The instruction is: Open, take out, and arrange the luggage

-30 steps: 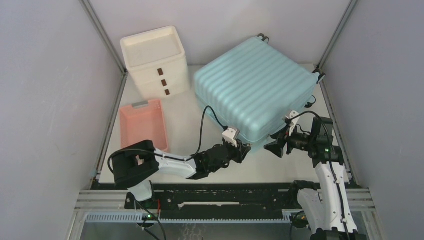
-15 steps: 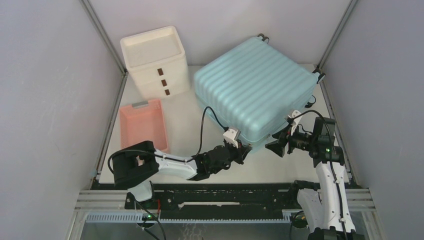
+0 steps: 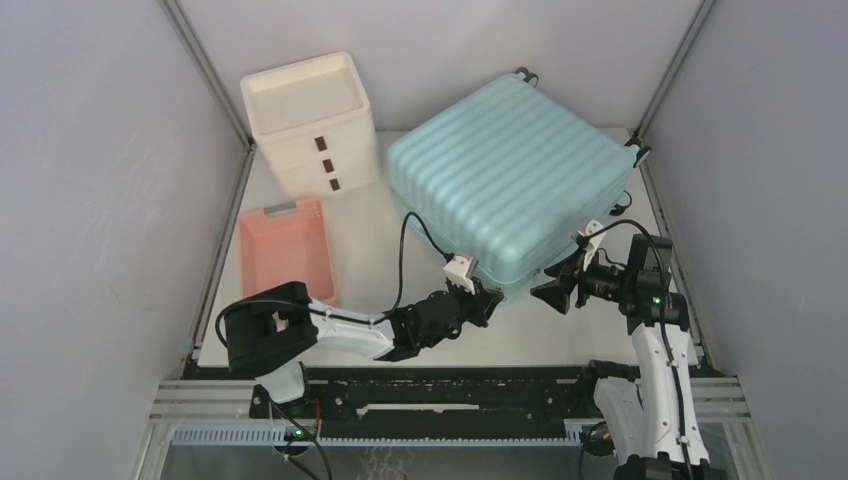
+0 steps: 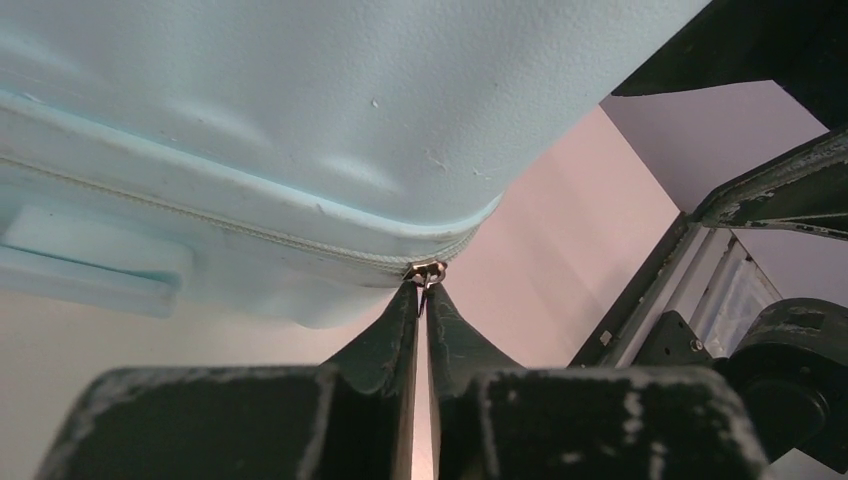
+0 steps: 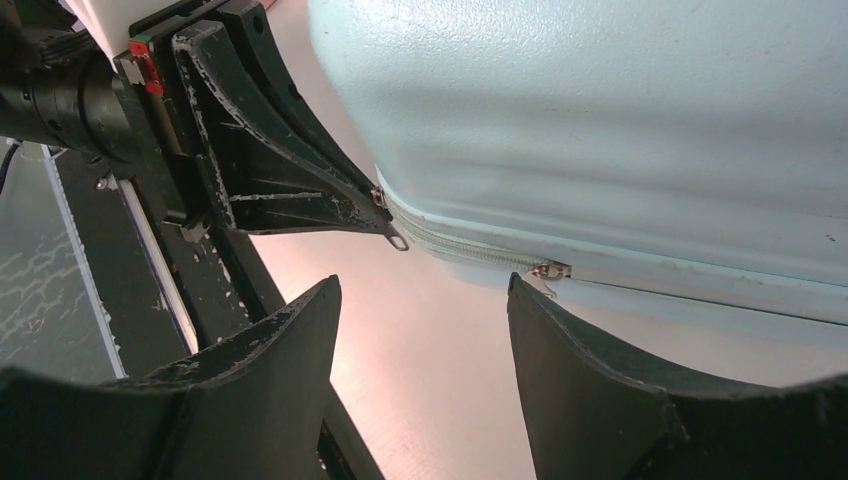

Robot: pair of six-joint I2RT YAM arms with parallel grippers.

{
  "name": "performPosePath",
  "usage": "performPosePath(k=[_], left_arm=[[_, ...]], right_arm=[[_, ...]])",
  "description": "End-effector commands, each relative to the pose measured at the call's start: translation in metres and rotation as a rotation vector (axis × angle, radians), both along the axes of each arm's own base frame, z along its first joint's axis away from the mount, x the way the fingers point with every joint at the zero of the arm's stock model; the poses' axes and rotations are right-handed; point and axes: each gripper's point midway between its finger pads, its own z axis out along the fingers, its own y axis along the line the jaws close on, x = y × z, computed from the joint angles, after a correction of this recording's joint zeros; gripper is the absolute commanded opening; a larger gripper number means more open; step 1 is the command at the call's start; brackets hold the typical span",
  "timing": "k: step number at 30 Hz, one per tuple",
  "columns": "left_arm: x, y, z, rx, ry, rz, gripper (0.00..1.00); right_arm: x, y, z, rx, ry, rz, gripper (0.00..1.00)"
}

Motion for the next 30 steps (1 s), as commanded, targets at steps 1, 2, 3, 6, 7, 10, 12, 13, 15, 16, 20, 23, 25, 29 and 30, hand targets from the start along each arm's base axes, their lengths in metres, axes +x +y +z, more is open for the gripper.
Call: performPosePath(k=[1,2,3,6,7,10,12,13,15,16,20,23,25,29,30], left_arm=[[0.008,-0.01,0.038,-0.099,-0.025,0.035,0.06],[0.008,-0.009,0.037,-0.097,-0.026,0.038,0.02],[0.008,-0.009,0.037,-0.095,-0.026,0.04,0.0],[0.009,-0.006,0.035,-0.077,-0.026,0.045,0.0],[0.009,-0.005,0.033,-0.07,-0.027,0.048,0.0],[0.01,-0.001,0.027,-0.034,-0.021,0.059,0.0],[0.011,0.004,0.019,0.009,-0.015,0.071,0.0],[0.011,0.008,0.015,0.028,-0.013,0.08,0.0],[0.013,0.015,0.01,0.067,-0.018,0.098,0.0],[0.014,0.019,0.008,0.092,-0.02,0.107,0.0],[0.016,0.03,0.004,0.166,-0.043,0.118,0.0],[0.017,0.039,0.0,0.212,-0.055,0.124,0.0],[0.021,0.045,0.0,0.228,-0.059,0.128,0.0],[0.032,0.054,0.001,0.245,-0.063,0.125,0.0],[0.037,0.058,0.002,0.247,-0.062,0.125,0.0]], right_arm=[[0.001,0.001,0.007,0.011,-0.041,0.021,0.7],[0.001,0.001,0.007,0.012,-0.041,0.021,0.7],[0.001,0.001,0.007,0.012,-0.041,0.019,0.7],[0.001,0.001,0.007,0.013,-0.041,0.018,0.7],[0.001,0.001,0.007,0.013,-0.041,0.018,0.7],[0.001,0.0,0.007,0.012,-0.042,0.018,0.7],[0.001,0.001,0.007,0.014,-0.043,0.02,0.7],[0.001,0.0,0.007,0.013,-0.044,0.02,0.7],[0.001,0.0,0.007,0.014,-0.043,0.021,0.7],[0.001,0.0,0.007,0.015,-0.042,0.021,0.7],[0.001,-0.001,0.006,0.015,-0.041,0.018,0.7],[0.002,-0.001,0.006,0.014,-0.037,0.014,0.7],[0.003,-0.002,0.005,0.014,-0.036,0.011,0.7],[0.004,-0.003,0.005,0.015,-0.029,0.005,0.7],[0.004,-0.004,0.004,0.015,-0.027,0.002,0.7]])
